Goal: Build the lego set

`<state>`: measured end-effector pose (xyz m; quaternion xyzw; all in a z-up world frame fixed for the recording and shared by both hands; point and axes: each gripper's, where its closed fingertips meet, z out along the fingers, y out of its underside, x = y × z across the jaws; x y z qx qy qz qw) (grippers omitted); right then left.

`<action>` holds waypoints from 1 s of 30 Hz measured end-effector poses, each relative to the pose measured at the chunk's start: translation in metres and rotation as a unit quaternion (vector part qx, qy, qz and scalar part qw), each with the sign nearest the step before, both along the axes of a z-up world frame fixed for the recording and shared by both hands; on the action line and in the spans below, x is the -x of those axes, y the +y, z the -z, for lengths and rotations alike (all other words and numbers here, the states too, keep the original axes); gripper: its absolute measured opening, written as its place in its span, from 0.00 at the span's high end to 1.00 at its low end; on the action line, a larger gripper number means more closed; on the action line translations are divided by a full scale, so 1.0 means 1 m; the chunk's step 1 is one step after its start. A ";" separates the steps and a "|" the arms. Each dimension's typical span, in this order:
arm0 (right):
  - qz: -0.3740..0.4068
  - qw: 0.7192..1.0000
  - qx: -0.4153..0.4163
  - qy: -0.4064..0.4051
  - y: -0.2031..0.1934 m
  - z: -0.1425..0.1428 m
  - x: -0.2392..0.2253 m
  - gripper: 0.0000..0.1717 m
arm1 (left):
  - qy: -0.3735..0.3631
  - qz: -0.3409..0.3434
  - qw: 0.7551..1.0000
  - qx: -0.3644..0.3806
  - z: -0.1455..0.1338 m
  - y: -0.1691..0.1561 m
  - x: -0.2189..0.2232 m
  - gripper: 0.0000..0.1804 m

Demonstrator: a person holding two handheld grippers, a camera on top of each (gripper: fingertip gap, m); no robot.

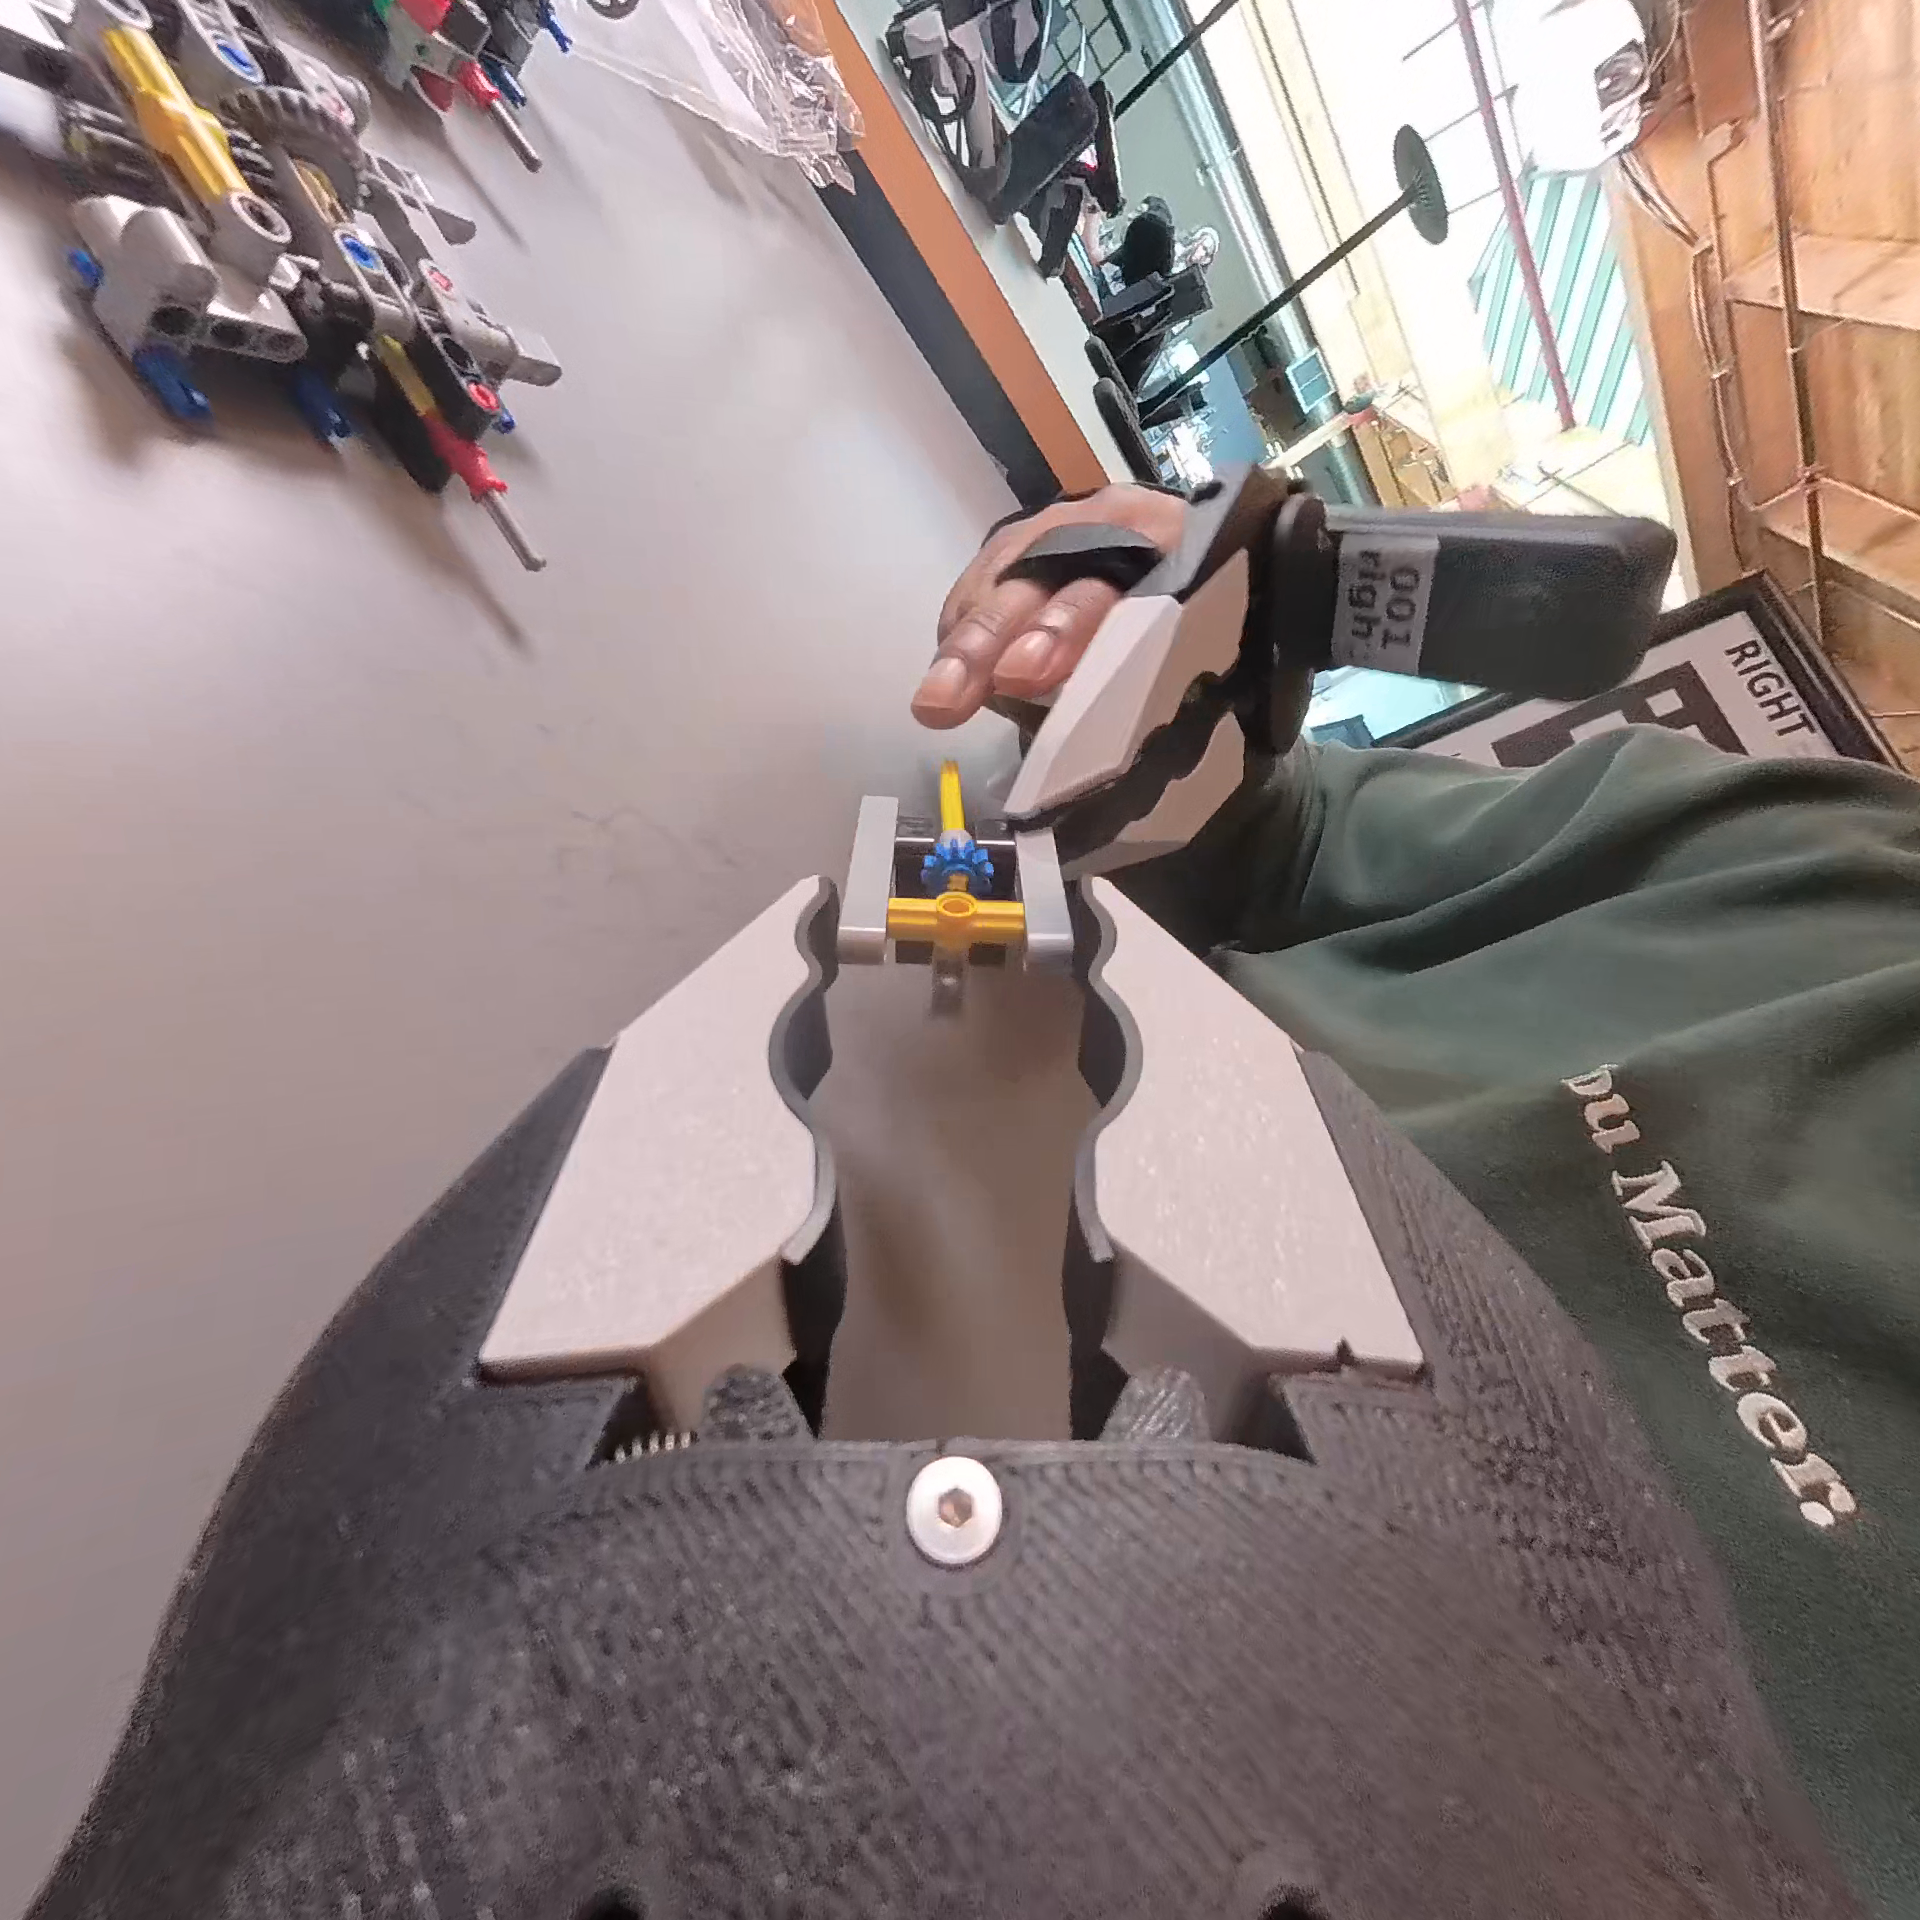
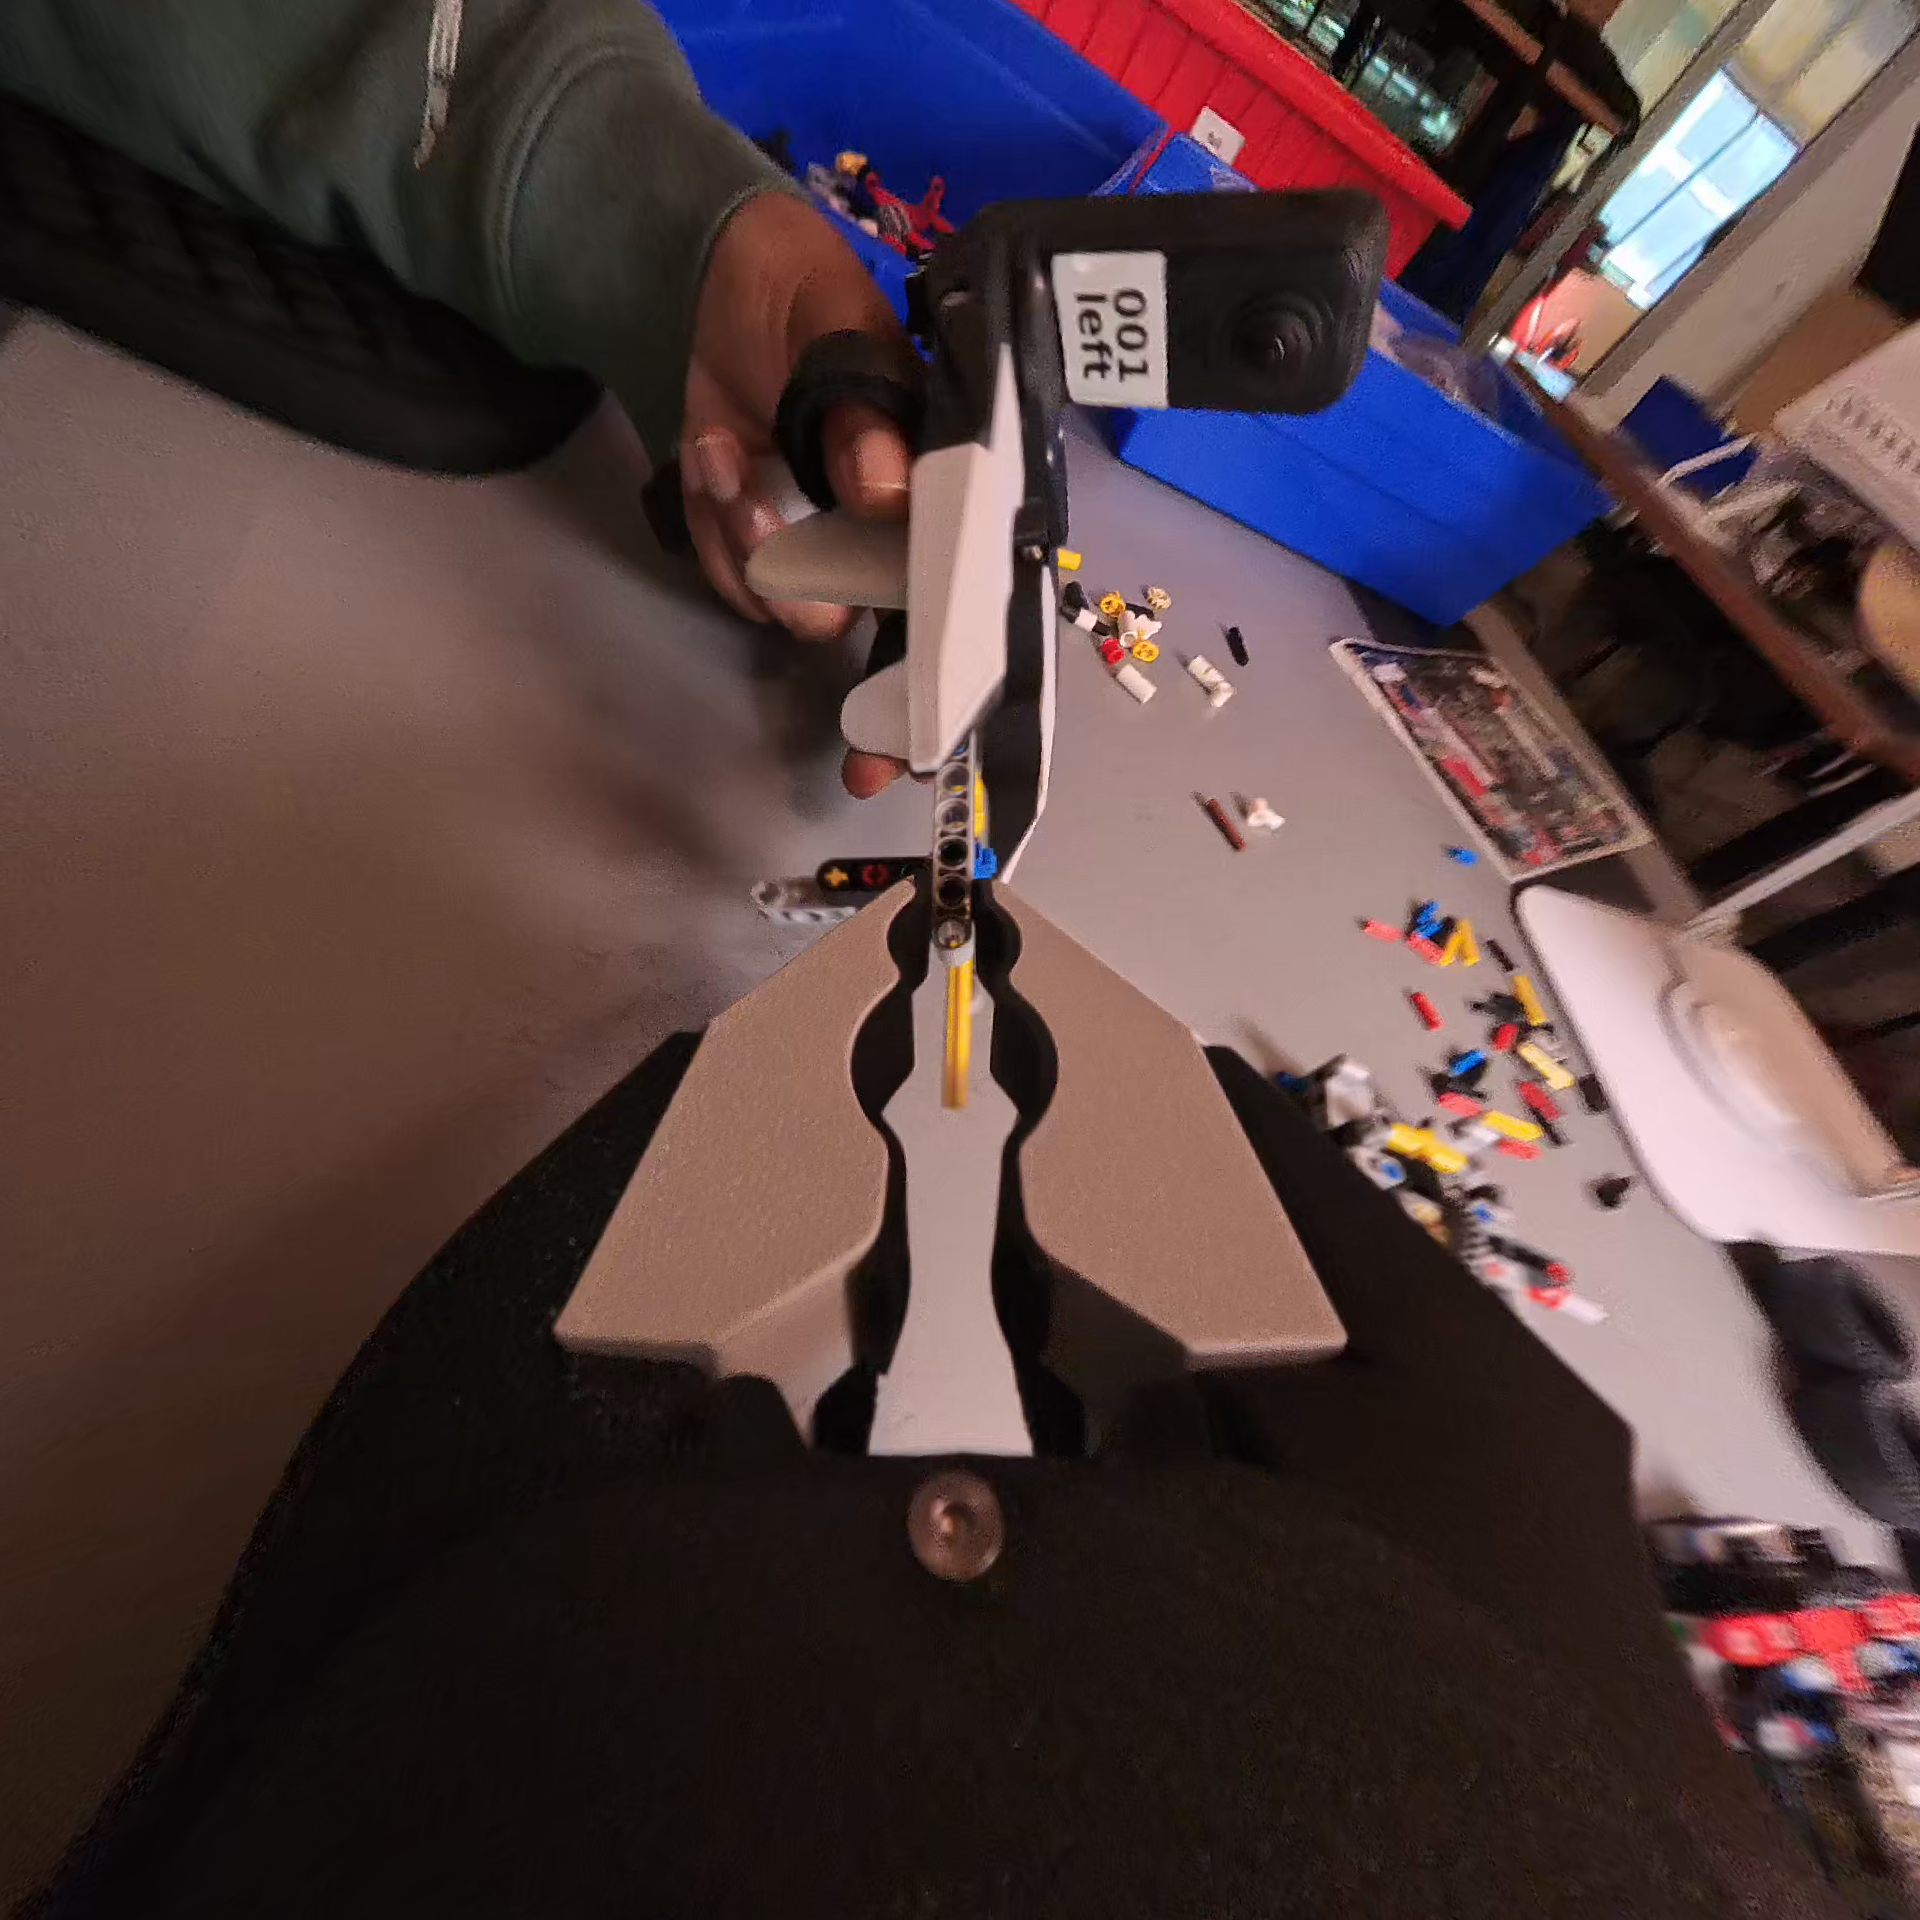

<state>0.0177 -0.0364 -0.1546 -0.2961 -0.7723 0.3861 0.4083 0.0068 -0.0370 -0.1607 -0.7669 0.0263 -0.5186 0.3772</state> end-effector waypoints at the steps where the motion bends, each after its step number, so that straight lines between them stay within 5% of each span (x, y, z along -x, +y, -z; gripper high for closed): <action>1: 0.002 0.998 0.054 -0.023 0.002 -0.001 -0.001 0.97 | 0.009 0.006 1.000 -0.016 -0.003 -0.001 -0.001 0.75; 3: -0.014 0.974 0.193 -0.122 -0.002 0.004 -0.010 0.97 | 0.073 0.009 0.995 -0.073 -0.007 -0.001 0.001 0.67; 7: 0.006 0.865 0.427 -0.263 -0.002 0.006 -0.013 0.97 | 0.268 0.055 0.936 -0.220 -0.005 -0.011 -0.011 0.66; 12: 0.012 0.805 0.492 -0.331 -0.004 0.023 -0.016 0.97 | 0.444 0.087 0.840 -0.299 0.020 -0.012 -0.026 0.68; 17: 0.042 0.829 0.436 -0.348 -0.002 0.042 -0.015 0.97 | 0.515 0.115 0.806 -0.269 0.049 -0.010 -0.024 0.77; 24: 0.095 0.949 0.177 -0.241 0.031 0.039 -0.015 0.87 | 0.465 0.114 0.859 -0.182 0.058 -0.010 -0.023 0.76; 30: 0.022 0.975 0.037 -0.219 0.020 0.043 -0.034 0.89 | 0.445 0.116 0.872 -0.164 0.060 -0.011 -0.019 0.64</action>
